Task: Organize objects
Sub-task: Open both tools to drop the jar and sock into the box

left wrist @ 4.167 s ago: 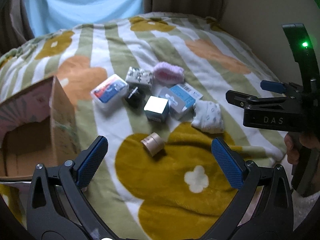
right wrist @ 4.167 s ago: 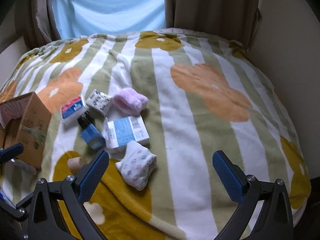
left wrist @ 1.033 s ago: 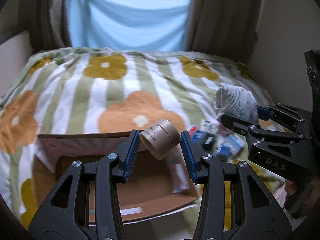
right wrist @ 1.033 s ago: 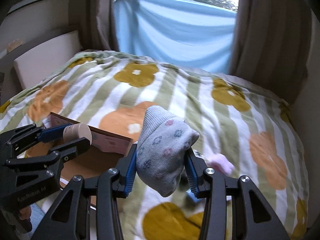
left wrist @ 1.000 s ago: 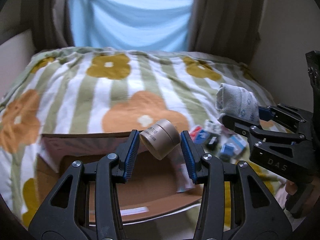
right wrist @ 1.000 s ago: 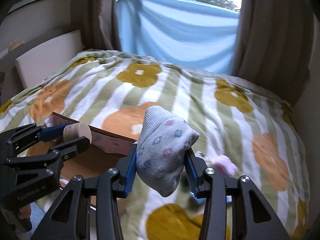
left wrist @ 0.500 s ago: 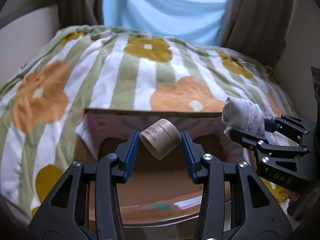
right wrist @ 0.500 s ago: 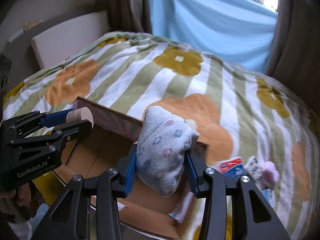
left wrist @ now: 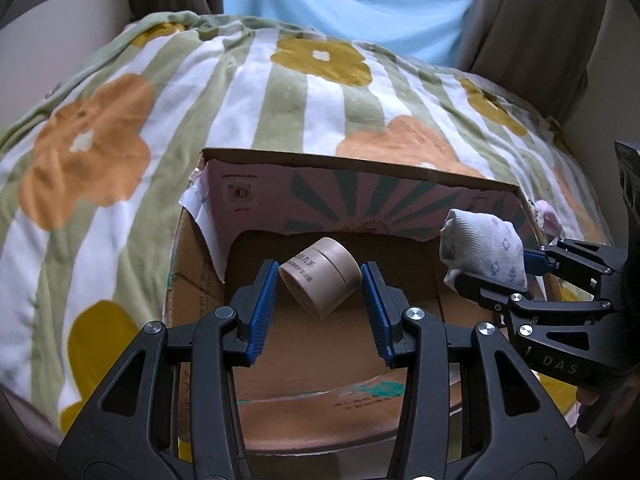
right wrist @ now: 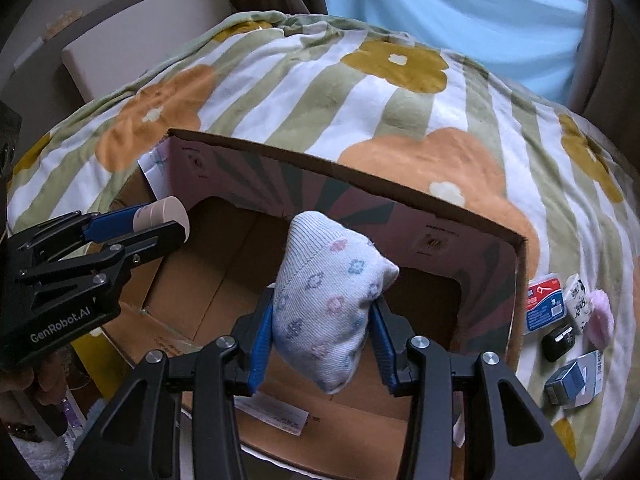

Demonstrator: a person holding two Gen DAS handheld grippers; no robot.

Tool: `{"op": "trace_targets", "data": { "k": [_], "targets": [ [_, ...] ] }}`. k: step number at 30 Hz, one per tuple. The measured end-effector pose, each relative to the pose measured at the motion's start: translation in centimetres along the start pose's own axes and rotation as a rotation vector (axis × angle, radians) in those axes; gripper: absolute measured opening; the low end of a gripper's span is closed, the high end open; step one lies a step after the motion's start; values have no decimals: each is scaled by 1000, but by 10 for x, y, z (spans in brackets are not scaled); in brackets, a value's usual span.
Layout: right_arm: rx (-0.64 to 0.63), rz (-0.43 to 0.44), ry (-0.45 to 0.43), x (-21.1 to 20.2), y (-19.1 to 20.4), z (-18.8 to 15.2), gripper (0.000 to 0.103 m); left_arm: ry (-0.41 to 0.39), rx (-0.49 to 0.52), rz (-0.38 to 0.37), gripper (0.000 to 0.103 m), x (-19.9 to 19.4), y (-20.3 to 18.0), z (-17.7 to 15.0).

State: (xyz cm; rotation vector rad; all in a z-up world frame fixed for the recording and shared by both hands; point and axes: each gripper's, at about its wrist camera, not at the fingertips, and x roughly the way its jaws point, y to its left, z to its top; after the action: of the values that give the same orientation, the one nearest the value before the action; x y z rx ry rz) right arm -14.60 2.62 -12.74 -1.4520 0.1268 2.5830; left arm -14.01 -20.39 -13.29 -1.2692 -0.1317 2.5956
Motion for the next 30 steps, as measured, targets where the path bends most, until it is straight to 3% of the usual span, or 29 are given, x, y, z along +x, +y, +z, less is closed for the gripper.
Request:
{"op": "trace_targets", "data": {
  "k": [4, 6, 7, 8, 10, 15, 30],
  "targets": [
    [7, 0, 8, 1, -1, 2, 41, -19, 14, -3, 40, -4, -3, 3],
    [4, 13, 25, 3, 0, 3, 45, -27, 22, 6, 52, -8, -6, 6],
    [3, 17, 33, 4, -1, 3, 54, -26, 25, 22, 82, -9, -6, 9],
    [-3, 15, 35, 4, -1, 3, 68, -34, 26, 36, 102, -11, -7, 11],
    [-23, -16, 19, 2, -1, 2, 87, -88, 34, 41, 103, -22, -8, 12],
    [-20, -27, 12, -4, -8, -2, 88, -92, 57, 72, 103, -28, -11, 20],
    [-23, -8, 8, -13, -7, -9, 88, -98, 47, 56, 103, -38, -15, 16]
  ]
}}
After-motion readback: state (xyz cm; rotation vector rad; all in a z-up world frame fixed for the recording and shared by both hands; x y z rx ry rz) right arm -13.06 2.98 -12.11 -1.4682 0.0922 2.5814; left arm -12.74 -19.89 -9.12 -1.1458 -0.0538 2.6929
